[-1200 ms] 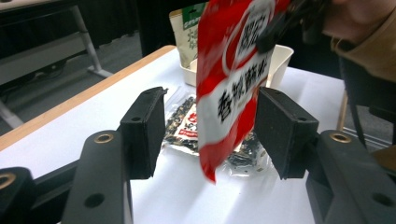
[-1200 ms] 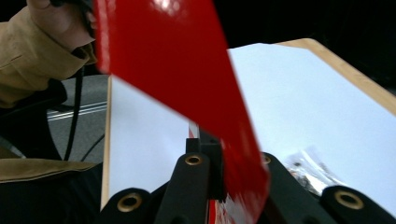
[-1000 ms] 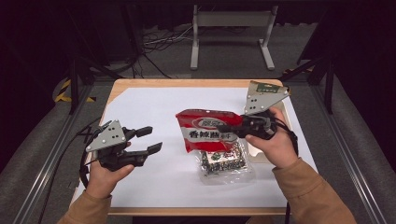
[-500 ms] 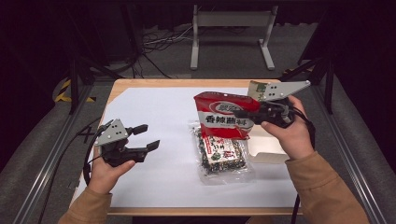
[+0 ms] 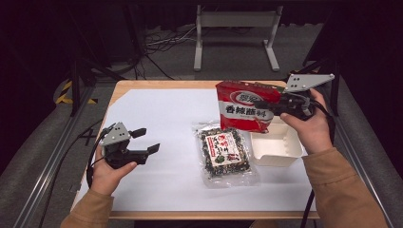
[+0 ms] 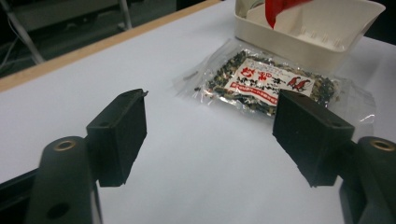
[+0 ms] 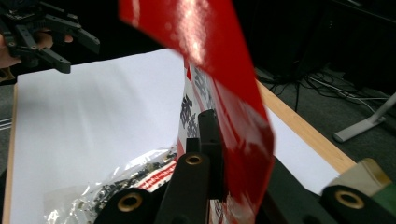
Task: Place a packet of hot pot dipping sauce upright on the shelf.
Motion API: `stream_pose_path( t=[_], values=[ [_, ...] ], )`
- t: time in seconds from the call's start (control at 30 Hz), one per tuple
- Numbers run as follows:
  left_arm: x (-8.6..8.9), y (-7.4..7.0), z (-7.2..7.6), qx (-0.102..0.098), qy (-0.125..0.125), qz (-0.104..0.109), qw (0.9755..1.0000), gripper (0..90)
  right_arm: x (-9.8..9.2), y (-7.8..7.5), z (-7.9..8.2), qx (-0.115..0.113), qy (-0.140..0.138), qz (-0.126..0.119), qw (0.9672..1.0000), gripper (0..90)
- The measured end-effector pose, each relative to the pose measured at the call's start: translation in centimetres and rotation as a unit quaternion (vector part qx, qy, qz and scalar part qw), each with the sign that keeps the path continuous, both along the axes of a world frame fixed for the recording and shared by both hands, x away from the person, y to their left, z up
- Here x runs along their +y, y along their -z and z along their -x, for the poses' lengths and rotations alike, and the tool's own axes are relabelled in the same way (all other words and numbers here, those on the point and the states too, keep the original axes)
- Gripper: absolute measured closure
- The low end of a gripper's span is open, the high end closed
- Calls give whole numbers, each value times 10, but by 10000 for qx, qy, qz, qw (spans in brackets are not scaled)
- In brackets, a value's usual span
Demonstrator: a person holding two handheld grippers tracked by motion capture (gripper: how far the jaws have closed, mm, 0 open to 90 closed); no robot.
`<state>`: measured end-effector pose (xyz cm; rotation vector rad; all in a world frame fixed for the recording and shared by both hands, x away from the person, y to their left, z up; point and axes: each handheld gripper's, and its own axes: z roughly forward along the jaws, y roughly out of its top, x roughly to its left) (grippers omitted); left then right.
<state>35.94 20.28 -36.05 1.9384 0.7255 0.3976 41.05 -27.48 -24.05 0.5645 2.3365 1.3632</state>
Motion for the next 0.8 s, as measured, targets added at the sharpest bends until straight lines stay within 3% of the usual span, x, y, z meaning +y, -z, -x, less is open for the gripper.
stream_pose_path(
  t=[0.1,0.5,0.8],
  values=[
    [2,4,-2,-104,-57,-43,9999,240,-7,-1,-3,-22,80,-6,10000,898],
    [9,23,-11,135,-304,86,9994,235,-34,-1,-17,-146,301,74,9994,898],
    [13,29,-15,153,-376,-3,9992,235,-54,1,-26,-189,491,136,9985,898]
  ],
)
